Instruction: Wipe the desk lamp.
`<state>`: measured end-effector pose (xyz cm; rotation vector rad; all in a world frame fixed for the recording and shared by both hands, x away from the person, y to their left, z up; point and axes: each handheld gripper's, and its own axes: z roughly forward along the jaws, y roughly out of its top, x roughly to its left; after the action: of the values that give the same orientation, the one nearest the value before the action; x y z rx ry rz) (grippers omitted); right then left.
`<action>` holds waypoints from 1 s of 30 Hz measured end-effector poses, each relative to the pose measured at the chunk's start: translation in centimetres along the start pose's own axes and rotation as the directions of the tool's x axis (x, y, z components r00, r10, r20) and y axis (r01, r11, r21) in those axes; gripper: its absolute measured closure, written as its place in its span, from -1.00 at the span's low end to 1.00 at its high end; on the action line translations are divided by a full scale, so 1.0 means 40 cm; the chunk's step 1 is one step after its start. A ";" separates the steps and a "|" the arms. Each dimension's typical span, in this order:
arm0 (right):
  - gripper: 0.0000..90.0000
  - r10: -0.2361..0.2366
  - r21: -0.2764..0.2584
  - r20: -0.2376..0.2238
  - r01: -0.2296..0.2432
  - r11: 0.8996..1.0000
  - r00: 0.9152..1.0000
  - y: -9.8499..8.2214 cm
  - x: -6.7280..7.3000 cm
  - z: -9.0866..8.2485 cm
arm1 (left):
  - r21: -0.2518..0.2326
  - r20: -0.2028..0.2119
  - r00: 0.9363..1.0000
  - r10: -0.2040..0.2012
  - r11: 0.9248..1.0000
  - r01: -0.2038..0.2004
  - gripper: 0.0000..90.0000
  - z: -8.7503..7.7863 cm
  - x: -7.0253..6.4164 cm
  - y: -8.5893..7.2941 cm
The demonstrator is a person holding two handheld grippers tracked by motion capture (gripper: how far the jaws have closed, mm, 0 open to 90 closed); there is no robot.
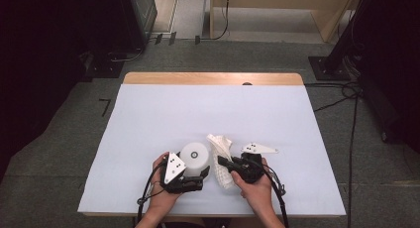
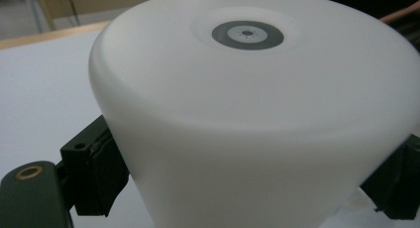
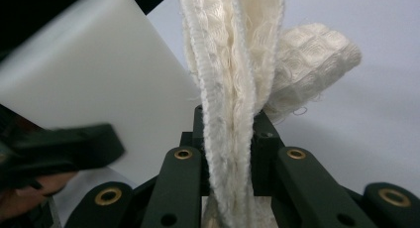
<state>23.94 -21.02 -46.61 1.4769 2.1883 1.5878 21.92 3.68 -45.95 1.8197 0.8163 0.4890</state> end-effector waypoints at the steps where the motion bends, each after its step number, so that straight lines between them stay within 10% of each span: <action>1: 0.75 0.000 0.005 0.001 0.000 1.000 1.000 -0.002 0.001 0.003 | -0.006 0.008 1.000 0.003 1.000 -0.002 -0.81 -0.002 0.001 0.002; 8: 0.76 0.015 0.002 -0.050 -0.014 1.000 0.999 0.002 0.016 0.004 | 0.005 0.043 0.998 0.034 0.999 -0.034 -0.81 -0.001 0.004 0.002; 18: 0.76 -0.026 -0.133 -0.109 0.011 0.991 0.994 0.059 0.055 -0.082 | 0.030 0.071 0.996 0.060 0.998 -0.062 -0.81 0.013 -0.010 -0.003; 30: 0.76 0.078 -0.010 -0.074 -0.079 0.997 0.994 -0.001 -0.002 -0.005 | 0.010 0.066 0.996 0.054 0.998 -0.055 -0.81 0.005 -0.001 0.007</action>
<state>23.84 -21.23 -46.59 1.5431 2.1790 1.7040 22.10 3.45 -45.76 1.8628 0.7274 0.4572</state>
